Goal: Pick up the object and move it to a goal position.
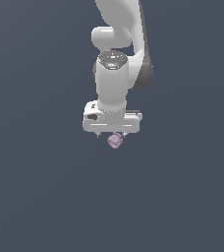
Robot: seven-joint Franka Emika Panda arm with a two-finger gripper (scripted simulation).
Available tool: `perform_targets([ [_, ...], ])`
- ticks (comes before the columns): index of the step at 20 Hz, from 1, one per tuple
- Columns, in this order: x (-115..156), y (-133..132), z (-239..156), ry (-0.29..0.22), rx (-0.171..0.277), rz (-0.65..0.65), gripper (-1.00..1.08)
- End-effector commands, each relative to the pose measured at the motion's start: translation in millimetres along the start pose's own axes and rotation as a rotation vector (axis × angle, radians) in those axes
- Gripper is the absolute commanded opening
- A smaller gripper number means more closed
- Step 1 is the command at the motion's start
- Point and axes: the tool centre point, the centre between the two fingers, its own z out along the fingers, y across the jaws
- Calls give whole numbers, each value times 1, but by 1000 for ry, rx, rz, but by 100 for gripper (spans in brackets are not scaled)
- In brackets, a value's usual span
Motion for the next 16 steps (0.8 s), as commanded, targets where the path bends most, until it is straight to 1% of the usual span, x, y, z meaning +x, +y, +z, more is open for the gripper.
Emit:
perform_targets([
  [1, -4, -2, 6, -5, 2, 39, 100],
  [6, -16, -7, 23, -16, 6, 145, 100],
  [16, -48, -16, 61, -46, 6, 413, 100],
])
